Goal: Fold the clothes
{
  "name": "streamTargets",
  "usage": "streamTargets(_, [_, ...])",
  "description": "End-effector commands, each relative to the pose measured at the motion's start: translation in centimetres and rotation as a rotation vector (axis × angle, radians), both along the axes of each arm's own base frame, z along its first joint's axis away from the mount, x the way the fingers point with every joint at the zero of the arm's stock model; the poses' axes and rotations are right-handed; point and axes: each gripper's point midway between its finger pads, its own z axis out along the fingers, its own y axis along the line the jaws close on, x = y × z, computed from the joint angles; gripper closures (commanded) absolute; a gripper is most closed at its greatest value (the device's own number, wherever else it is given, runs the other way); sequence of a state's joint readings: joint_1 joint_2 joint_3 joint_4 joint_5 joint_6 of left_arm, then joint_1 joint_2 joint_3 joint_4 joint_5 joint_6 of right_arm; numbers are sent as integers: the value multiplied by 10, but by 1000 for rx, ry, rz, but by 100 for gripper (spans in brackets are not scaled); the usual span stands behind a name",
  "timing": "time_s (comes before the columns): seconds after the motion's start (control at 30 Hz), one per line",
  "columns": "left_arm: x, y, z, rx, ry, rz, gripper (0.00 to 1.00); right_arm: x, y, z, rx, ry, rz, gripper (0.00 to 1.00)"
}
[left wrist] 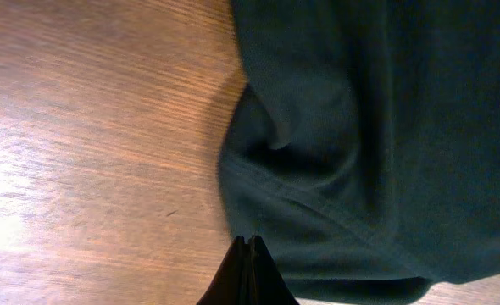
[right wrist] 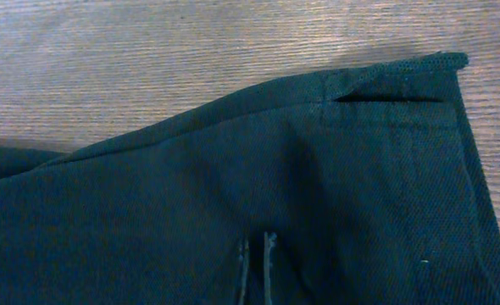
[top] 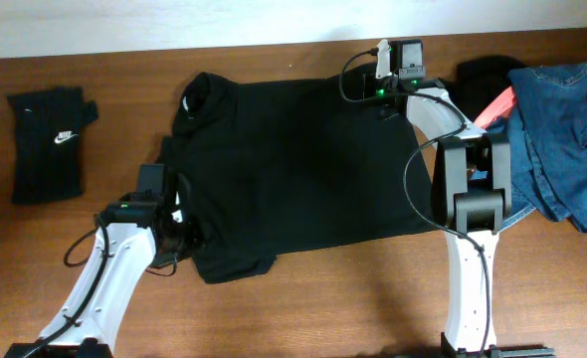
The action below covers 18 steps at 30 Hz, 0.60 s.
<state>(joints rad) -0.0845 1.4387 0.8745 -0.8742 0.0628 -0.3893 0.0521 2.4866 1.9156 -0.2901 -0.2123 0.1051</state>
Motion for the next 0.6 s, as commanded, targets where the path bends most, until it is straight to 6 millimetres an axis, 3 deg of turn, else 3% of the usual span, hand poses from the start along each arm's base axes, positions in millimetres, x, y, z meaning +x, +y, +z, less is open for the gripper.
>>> streamTargets(0.0, [-13, -7, -18, -42, 54, 7, 100, -4, -4, -22, -7, 44, -9, 96])
streamTargets(0.33, [-23, -17, -57, -98, 100, 2, 99, -4, -4, -22, -7, 45, -9, 96])
streamTargets(0.57, [-36, 8, -78, 44, 178, 15, 100, -4, -4, -22, -7, 46, -9, 96])
